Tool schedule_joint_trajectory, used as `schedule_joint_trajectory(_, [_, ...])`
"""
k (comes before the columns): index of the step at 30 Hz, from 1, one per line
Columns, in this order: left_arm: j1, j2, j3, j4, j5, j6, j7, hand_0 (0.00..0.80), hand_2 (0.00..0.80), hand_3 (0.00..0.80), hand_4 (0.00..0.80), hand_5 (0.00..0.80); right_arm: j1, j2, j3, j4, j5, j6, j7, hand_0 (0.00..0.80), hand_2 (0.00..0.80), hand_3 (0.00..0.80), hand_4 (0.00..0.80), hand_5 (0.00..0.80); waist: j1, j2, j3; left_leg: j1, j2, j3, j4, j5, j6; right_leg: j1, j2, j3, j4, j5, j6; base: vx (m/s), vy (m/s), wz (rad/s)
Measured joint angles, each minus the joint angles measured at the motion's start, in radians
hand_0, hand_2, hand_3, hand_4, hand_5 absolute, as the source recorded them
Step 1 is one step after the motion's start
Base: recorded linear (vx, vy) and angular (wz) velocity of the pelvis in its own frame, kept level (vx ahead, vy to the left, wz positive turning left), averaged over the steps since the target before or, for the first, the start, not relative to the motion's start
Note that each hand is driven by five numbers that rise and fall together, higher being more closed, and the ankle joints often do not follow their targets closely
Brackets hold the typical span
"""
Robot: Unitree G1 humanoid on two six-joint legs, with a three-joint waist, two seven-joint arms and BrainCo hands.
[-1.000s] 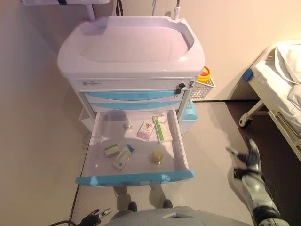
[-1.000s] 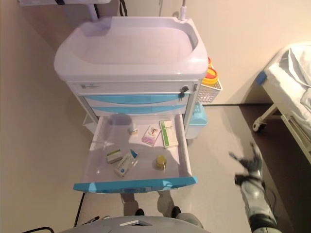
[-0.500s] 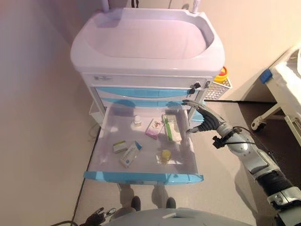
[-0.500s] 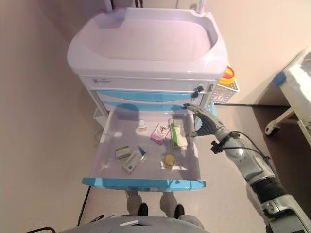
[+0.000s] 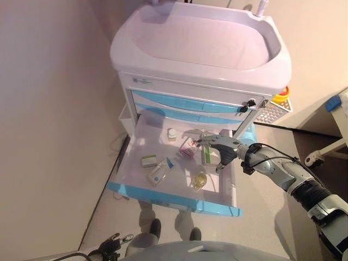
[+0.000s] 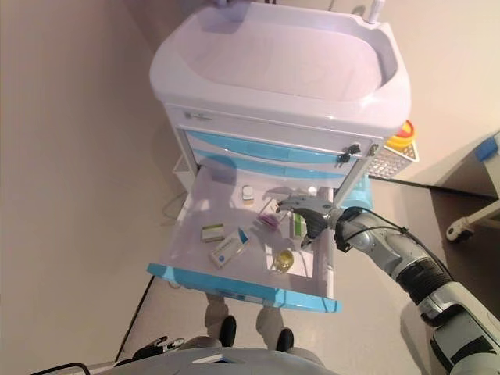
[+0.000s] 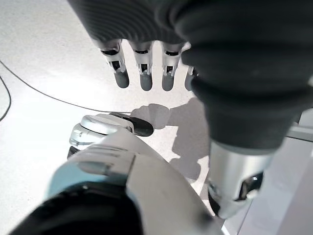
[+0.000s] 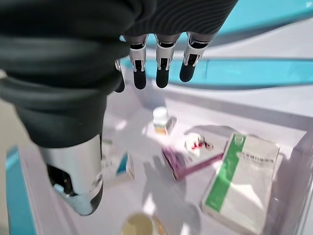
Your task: Open the drawer and pick up the medicine
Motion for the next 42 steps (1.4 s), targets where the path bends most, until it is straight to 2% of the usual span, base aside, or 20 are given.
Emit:
schedule_joint_trajectory(10, [-0.009, 0.006, -0.012, -0.007, 0.030, 0.010, 0.001, 0.000, 0.000, 0.000, 0.000, 0.000, 0.015, 0.083, 0.028, 0.164, -0.109, -0.002, -0.010, 0.000, 0.000, 0.000, 0.000, 0.000, 0.018, -0.002, -0.001, -0.013, 0.000, -0.013, -0.001, 0.011, -0.003, 0.003, -0.001, -0.025, 0.000, -0.002, 0.002, 0.010, -0.016, 0.09])
schedule_joint_trajectory(19, [-0.011, 0.010, -0.020, -0.008, 0.048, 0.010, 0.003, 0.000, 0.000, 0.000, 0.000, 0.000, 0.044, 0.170, 0.028, 0.301, -0.184, 0.001, -0.095, 0.000, 0.000, 0.000, 0.000, 0.000, 0.019, 0.000, -0.002, -0.014, 0.002, -0.016, -0.001, 0.016, -0.003, 0.005, -0.001, -0.036, 0.000, -0.002, 0.002, 0.002, -0.005, 0.03])
schedule_joint_trajectory(27, [-0.012, 0.008, -0.027, -0.009, 0.067, 0.009, 0.006, 0.000, 0.000, 0.000, 0.000, 0.000, 0.066, 0.230, 0.028, 0.370, -0.207, 0.010, -0.156, 0.000, 0.000, 0.000, 0.000, 0.000, 0.017, 0.019, -0.012, -0.015, 0.002, -0.024, -0.001, 0.017, -0.002, 0.005, -0.001, -0.037, 0.000, 0.000, -0.001, 0.000, 0.000, 0.00])
schedule_joint_trajectory(34, [-0.010, -0.009, -0.041, -0.010, 0.067, 0.009, 0.022, 0.000, 0.000, 0.000, 0.000, 0.000, 0.078, 0.263, 0.028, 0.385, -0.245, 0.048, -0.217, 0.000, 0.000, 0.000, 0.000, 0.000, 0.017, 0.044, -0.025, -0.015, 0.002, -0.024, -0.001, 0.017, -0.003, 0.005, 0.000, -0.037, 0.000, -0.001, 0.000, 0.000, 0.000, 0.00])
schedule_joint_trajectory(42, [-0.009, -0.011, -0.041, -0.010, 0.067, 0.009, 0.023, 0.000, 0.000, 0.000, 0.000, 0.000, 0.098, 0.288, 0.028, 0.414, -0.274, 0.101, -0.274, 0.000, 0.000, 0.000, 0.000, 0.000, 0.017, 0.047, -0.027, -0.016, 0.002, -0.024, -0.002, 0.017, -0.003, 0.005, 0.000, -0.037, 0.000, -0.001, 0.000, 0.000, 0.000, 0.00])
